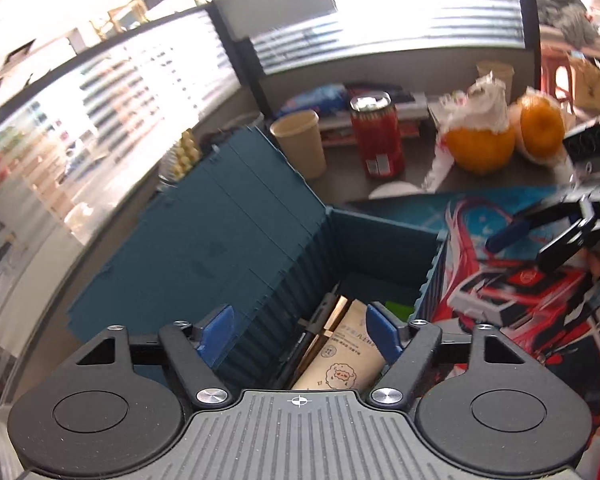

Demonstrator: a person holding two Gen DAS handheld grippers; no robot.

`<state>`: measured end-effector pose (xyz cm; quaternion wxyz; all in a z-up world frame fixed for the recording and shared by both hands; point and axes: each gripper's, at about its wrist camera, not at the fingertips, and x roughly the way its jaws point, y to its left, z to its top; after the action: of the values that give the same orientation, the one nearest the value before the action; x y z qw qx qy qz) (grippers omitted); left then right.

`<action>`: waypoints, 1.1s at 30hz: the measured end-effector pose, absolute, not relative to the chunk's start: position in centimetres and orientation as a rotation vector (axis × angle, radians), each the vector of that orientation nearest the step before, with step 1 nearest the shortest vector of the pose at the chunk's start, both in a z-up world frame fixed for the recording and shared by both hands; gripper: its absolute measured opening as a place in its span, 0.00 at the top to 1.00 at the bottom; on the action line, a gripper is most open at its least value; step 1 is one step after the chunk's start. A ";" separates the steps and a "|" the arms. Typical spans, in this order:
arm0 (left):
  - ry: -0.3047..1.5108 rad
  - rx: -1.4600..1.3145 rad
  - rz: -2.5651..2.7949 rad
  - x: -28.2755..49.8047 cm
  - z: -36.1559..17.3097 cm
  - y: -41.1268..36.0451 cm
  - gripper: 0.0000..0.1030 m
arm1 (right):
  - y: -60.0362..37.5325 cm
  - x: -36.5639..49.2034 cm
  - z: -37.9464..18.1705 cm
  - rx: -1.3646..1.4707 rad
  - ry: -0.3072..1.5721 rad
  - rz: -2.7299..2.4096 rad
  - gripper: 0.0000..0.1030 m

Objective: Organize rigid objects

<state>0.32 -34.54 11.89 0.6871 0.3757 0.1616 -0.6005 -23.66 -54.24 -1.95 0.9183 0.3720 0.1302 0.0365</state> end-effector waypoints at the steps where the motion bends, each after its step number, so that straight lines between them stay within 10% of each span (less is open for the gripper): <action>1: 0.355 0.828 -1.338 0.2 12.1 -34.1 0.14 | -54.2 -23.7 -2.0 0.764 0.268 0.075 0.00; 33: 0.515 0.279 -0.738 1.7 6.0 -14.7 0.00 | -49.4 -20.4 -0.8 0.525 0.464 -0.023 0.00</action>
<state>1.70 -14.67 5.98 0.8911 0.1344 0.2482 -0.3554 -20.38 -49.42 -0.79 0.9392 0.2573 0.2273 -0.0111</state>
